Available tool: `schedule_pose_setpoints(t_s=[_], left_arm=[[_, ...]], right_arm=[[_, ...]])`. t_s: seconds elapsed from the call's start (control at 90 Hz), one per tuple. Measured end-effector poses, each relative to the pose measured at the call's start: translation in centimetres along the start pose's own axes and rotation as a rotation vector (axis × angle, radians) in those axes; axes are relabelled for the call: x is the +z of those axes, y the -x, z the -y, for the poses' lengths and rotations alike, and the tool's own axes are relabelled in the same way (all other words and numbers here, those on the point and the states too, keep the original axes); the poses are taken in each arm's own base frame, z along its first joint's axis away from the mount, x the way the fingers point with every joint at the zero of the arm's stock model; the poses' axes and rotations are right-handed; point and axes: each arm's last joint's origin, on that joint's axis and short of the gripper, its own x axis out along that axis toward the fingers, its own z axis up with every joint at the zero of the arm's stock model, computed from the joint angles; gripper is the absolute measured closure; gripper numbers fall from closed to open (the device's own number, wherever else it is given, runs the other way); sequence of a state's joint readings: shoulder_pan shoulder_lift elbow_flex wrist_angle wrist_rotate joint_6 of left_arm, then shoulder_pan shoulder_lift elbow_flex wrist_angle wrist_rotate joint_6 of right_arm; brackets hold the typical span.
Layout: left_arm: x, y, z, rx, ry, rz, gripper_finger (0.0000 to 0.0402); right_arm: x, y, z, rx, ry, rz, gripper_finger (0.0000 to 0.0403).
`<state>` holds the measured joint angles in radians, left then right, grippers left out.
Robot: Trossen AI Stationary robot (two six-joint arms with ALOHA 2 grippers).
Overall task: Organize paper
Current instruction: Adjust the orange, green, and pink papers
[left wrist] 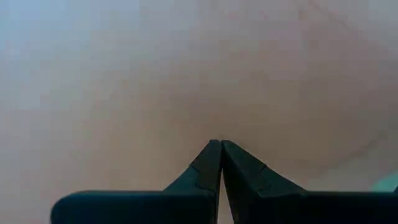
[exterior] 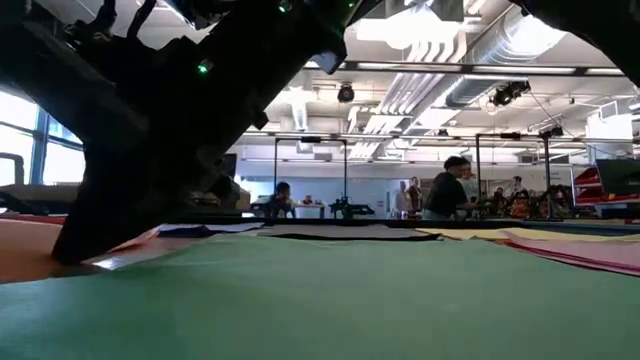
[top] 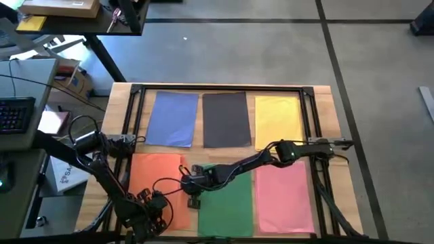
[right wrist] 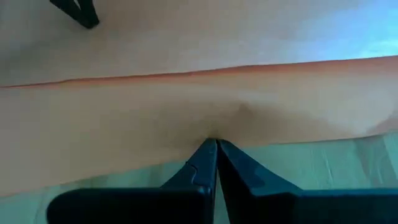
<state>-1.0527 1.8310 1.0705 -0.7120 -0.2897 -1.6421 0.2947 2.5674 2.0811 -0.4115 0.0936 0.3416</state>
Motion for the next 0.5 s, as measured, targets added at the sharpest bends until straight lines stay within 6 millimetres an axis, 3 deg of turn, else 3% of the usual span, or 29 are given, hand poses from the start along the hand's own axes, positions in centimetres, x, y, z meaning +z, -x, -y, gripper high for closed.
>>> schedule_pose_setpoints(t_s=[0.311, 0.5], left_arm=[[0.2, 0.4, 0.4, -0.020, -0.006, 0.010, 0.0402], [0.5, 0.1, 0.8, -0.046, 0.028, 0.040, 0.0402]], right_arm=[[0.2, 2.3, -0.9, -0.006, 0.003, -0.066, 0.0403], [-0.6, 0.8, -1.1, 0.045, 0.003, -0.079, 0.0403]])
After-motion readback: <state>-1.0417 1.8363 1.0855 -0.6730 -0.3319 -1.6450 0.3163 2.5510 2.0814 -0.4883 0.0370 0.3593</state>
